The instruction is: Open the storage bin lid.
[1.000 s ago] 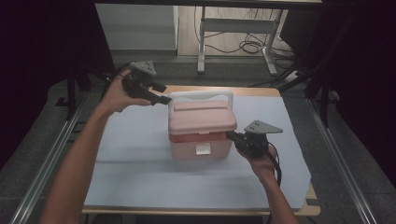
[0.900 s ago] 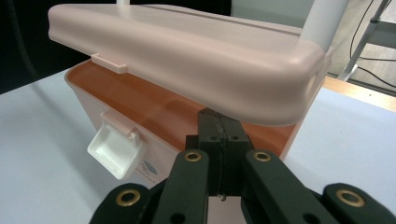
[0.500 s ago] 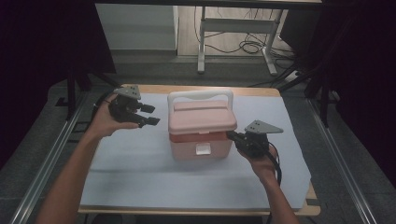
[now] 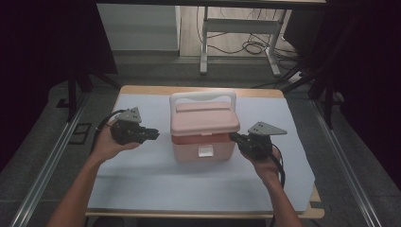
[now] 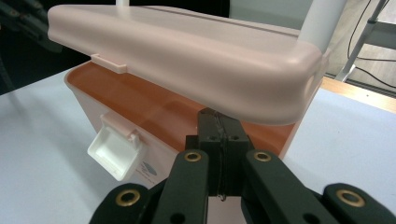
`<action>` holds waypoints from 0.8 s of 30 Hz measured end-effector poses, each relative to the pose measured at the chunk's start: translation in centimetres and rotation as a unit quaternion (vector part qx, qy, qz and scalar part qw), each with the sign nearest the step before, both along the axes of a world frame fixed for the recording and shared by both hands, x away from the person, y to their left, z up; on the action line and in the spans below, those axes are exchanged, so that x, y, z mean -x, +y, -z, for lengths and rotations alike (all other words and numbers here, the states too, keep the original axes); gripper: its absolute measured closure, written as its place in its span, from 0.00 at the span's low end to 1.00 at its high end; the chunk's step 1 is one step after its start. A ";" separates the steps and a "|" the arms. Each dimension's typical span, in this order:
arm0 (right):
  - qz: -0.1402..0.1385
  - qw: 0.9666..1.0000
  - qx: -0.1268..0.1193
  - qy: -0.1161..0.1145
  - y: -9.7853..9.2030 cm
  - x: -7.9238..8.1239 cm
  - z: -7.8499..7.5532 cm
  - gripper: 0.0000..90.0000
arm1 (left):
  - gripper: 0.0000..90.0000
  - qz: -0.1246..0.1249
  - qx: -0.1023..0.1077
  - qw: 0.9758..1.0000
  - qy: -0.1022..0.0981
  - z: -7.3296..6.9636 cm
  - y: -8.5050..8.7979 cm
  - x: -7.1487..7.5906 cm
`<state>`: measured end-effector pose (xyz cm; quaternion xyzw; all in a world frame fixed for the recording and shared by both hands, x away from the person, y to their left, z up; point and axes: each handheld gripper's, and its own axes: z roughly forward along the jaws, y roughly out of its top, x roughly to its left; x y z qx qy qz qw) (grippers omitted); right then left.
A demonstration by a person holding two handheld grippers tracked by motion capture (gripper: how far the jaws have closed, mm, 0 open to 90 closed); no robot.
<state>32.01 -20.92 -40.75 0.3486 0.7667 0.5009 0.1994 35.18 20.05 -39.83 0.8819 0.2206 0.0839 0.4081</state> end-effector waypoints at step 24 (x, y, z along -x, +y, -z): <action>0.000 1.000 -0.001 -0.002 0.1 0.0 -0.1 1.00 | 1.00 0.008 0.022 1.000 -0.019 1.5 -3.5 3.6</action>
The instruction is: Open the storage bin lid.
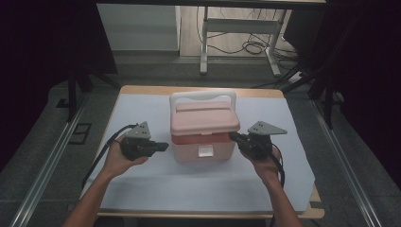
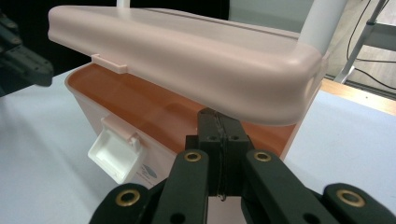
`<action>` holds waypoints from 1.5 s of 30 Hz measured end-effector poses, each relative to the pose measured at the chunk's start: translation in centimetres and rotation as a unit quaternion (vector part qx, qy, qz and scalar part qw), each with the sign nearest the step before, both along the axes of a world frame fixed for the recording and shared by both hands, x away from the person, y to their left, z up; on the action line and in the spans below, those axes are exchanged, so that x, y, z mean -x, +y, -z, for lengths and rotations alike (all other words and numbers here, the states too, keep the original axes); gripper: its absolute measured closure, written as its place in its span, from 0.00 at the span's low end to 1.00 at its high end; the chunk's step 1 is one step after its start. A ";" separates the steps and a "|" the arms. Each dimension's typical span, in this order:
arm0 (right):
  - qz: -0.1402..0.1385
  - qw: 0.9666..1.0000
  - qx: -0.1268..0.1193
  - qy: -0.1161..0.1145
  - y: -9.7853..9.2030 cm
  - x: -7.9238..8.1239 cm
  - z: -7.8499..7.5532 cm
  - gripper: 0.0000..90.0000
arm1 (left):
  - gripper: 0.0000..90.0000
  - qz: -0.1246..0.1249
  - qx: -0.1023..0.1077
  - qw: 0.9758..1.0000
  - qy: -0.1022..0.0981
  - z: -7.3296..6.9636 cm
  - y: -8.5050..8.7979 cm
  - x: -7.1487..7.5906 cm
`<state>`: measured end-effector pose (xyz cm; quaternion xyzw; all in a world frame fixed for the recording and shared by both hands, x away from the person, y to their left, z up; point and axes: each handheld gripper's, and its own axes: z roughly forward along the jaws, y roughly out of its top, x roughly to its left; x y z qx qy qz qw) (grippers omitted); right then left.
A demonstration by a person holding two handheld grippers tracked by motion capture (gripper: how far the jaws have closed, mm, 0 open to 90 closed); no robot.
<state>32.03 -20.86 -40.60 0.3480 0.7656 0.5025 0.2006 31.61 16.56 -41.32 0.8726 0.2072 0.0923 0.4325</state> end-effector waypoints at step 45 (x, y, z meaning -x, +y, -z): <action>-0.001 1.000 0.000 0.002 0.0 -0.1 -0.2 1.00 | 1.00 0.010 -0.014 0.999 -0.032 1.8 -11.7 -0.1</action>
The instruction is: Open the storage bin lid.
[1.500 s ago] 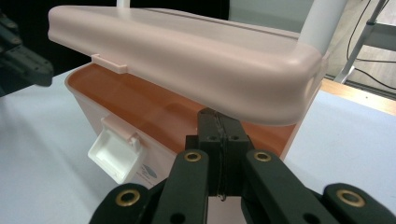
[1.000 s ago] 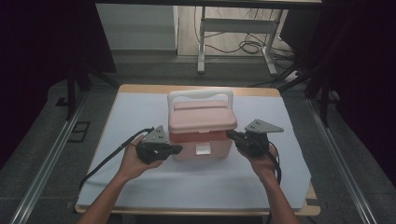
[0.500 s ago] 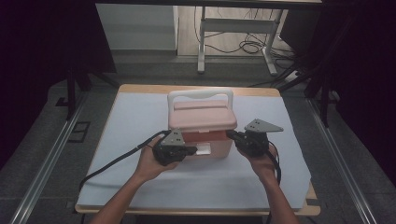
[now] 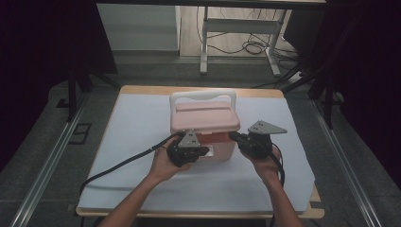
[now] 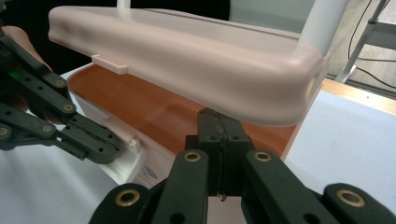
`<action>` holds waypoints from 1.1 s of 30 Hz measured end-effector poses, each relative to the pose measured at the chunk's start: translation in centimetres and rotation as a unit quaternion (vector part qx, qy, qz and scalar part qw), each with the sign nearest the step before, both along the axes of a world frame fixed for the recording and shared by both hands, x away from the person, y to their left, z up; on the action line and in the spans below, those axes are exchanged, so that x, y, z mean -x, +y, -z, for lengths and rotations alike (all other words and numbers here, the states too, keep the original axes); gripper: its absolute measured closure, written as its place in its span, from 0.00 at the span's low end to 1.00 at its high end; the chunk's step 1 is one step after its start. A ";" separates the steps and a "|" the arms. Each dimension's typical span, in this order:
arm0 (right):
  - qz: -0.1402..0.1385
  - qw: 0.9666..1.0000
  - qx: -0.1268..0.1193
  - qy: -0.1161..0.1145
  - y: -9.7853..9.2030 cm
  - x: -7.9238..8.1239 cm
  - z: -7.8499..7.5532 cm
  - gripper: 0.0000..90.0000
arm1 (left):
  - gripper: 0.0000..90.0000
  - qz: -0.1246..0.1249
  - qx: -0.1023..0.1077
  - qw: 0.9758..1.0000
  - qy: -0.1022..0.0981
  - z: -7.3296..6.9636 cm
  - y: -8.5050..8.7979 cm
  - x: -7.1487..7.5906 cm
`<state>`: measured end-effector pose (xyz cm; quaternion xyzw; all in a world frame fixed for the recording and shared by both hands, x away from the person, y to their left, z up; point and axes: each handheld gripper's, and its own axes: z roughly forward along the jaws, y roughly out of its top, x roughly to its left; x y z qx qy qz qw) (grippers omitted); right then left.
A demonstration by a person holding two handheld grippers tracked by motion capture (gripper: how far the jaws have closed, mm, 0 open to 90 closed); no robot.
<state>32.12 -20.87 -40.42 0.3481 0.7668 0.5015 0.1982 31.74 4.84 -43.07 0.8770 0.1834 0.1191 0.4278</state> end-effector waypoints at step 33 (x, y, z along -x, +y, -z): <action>0.005 1.000 0.016 -0.022 0.6 -1.1 -3.5 0.99 | 1.00 0.010 -0.010 1.000 -0.002 -0.1 0.5 -0.1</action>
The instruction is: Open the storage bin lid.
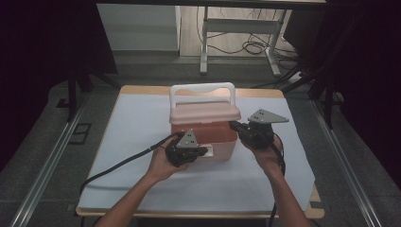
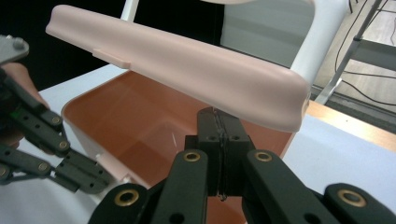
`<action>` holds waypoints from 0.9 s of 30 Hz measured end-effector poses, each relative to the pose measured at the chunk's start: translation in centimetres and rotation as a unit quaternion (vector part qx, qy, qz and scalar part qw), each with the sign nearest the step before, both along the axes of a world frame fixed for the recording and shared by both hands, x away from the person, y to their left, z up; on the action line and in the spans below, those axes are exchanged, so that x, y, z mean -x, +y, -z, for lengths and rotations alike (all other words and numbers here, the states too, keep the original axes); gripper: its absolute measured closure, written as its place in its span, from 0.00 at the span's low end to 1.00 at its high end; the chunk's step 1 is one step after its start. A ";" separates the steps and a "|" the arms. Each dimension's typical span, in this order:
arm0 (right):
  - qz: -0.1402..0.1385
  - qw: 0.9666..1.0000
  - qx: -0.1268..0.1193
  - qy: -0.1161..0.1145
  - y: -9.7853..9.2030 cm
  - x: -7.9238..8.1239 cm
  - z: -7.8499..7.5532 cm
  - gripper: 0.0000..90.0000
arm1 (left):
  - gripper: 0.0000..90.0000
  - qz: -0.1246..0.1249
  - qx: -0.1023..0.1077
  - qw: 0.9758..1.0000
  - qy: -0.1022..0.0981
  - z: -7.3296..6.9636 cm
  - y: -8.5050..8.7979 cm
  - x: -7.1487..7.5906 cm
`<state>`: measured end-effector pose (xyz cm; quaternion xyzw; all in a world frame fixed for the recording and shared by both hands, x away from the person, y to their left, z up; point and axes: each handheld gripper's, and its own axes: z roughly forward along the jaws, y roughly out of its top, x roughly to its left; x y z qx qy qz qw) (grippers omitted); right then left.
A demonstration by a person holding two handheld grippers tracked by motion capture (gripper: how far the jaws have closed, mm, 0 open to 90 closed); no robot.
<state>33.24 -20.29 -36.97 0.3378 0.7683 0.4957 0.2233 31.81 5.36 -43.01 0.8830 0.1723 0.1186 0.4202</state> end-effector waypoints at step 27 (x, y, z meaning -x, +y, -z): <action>0.013 1.000 0.013 -0.003 0.8 -3.5 -3.0 0.99 | 1.00 0.001 -0.007 1.000 0.011 -0.2 0.9 -0.1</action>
